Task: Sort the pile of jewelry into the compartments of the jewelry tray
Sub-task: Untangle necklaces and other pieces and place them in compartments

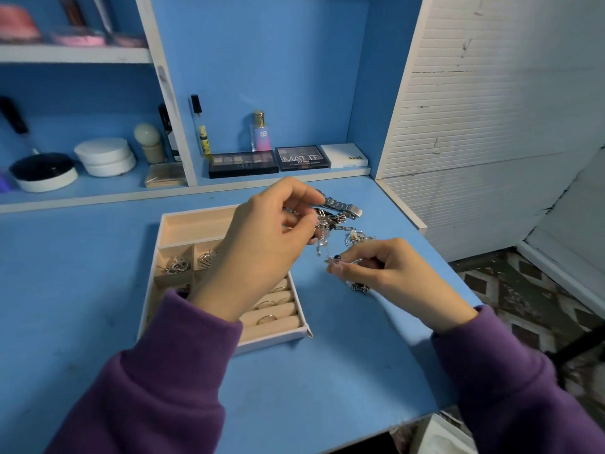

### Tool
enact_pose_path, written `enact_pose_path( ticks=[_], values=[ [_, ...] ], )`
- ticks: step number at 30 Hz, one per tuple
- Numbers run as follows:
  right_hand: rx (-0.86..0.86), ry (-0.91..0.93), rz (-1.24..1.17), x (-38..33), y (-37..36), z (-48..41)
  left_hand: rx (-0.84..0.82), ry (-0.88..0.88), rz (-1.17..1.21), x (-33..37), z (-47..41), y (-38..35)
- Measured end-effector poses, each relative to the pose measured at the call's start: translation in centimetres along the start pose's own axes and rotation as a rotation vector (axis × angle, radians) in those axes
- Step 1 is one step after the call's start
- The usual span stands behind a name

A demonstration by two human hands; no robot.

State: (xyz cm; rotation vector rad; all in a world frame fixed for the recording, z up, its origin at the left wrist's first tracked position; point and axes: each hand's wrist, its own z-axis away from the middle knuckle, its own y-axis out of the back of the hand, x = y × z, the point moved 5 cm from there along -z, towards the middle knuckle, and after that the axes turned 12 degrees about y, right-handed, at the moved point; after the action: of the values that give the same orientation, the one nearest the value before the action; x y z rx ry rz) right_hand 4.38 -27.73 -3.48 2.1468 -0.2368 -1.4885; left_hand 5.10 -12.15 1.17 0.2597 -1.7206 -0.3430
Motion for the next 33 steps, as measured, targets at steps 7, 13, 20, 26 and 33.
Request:
enact_pose_path(
  ticks=[7,13,20,26,33],
  values=[
    [0.057,0.043,0.000,-2.1,3.1,-0.1,-0.043,0.064,-0.133,-2.3,0.0,-0.8],
    [0.134,0.084,-0.010,-3.0,3.8,-1.0,-0.192,0.060,-0.269,-3.0,0.5,-2.6],
    [0.164,0.149,-0.004,-4.0,3.9,-1.4,-0.227,0.021,-0.357,-2.6,0.7,-2.9],
    [0.103,0.119,-0.013,-3.7,3.5,-1.3,-0.117,0.054,-0.071,-1.7,0.4,-2.5],
    [0.069,0.079,0.044,-2.7,3.4,-1.0,-0.064,0.026,0.001,-1.5,0.0,-2.0]
  ],
)
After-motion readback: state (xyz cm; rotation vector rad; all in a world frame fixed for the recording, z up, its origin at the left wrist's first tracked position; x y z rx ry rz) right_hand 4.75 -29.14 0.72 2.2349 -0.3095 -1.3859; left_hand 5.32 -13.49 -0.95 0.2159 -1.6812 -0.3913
